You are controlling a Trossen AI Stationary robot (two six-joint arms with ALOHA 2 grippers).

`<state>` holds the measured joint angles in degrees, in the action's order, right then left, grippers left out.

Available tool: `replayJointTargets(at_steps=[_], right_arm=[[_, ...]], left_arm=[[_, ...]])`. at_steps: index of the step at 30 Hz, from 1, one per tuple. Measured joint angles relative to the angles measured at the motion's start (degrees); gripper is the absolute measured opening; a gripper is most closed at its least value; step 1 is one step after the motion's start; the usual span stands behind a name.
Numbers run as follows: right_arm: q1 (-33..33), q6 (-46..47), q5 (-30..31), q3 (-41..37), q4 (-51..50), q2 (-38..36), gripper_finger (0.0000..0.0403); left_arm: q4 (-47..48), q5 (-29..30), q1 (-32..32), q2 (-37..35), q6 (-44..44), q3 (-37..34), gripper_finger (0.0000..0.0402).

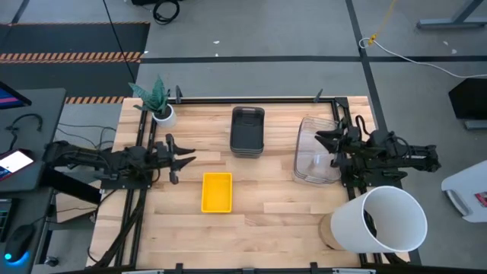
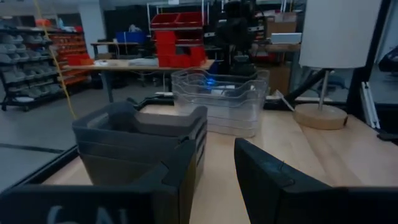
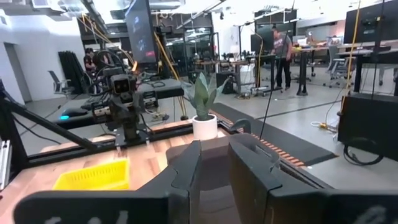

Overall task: Stack baskets by color
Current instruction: Return to Home Position

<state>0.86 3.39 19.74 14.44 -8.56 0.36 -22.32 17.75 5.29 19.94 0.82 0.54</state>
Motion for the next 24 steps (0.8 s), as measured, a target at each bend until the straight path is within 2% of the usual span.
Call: replayJointTargets(at_steps=[6,13,18,24], right_arm=[[0.07,-0.04,-1.43,-0.49,0.92,-0.02,0.0084],[0.07,-0.5,-1.23,-2.33,6.17,-0.02,0.0084],[0.07,1.23,-1.12,-4.97,10.26,0.0,0.0084],[0.09,7.6,-0.91,-8.54,13.74,0.0,0.0084]], left_arm=[[5.02,0.44,0.07,-7.88,1.39,-0.02,0.0104],[15.02,-1.21,0.1,-20.04,1.4,-0.02,0.0043],[16.98,-4.55,0.49,-19.75,0.55,-0.07,0.0006],[16.66,-9.23,0.48,-19.82,-1.06,-0.07,0.0013]])
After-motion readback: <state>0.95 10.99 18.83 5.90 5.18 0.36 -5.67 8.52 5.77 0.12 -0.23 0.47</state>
